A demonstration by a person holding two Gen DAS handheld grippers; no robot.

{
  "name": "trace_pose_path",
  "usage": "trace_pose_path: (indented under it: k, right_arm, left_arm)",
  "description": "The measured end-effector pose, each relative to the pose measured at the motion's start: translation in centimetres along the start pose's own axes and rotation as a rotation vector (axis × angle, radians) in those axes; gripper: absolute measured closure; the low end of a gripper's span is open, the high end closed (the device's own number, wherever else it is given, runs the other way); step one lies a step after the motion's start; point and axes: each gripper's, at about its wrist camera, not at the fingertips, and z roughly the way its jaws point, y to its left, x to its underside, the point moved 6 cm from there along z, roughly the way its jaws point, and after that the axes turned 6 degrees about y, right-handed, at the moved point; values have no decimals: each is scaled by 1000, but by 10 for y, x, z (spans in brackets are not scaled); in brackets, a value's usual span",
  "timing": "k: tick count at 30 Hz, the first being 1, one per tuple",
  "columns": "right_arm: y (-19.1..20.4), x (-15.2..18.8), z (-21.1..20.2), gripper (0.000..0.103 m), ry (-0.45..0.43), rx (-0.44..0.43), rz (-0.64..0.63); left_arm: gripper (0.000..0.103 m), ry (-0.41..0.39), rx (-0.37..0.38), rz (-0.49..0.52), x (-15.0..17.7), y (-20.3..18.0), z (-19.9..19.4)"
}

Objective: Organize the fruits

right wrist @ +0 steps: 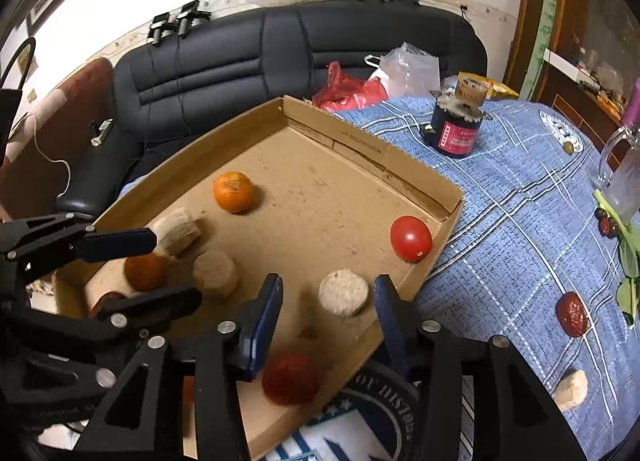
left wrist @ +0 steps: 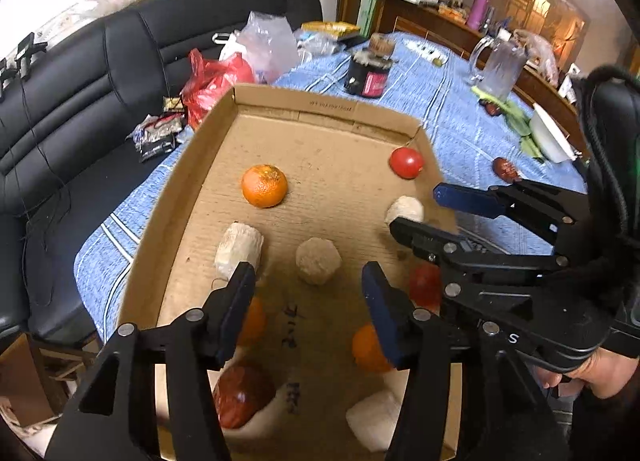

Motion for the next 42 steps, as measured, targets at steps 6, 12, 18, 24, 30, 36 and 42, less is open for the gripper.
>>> trace_pose_path:
  k: [6, 12, 18, 24, 30, 36, 42]
  right_arm:
    - [10, 13, -14, 52, -13, -19, -47]
    - [17, 28, -29, 38, -34, -38, -96]
    - [29, 48, -43, 23, -56, -70, -173]
    - [34, 66, -53, 18, -67, -94, -223]
    - [36, 77, -64, 18, -90, -111, -256]
    - [42, 83, -74, 16, -119, -119, -301]
    - [53, 87, -82, 15, -149, -112, -356]
  left_arm:
    - [49, -45, -5, 27, 13, -5, -22]
    - [31, -106, -54, 60, 29, -5, -41]
    - [25, -156, -76, 81, 42, -2, -57]
    - [25, -171, -85, 103, 57, -6, -64]
    - [20, -166, -93, 122, 71, -10, -68]
    - [20, -172, -104, 122, 79, -11, -74]
    - [20, -170, -116, 139, 87, -16, -77]
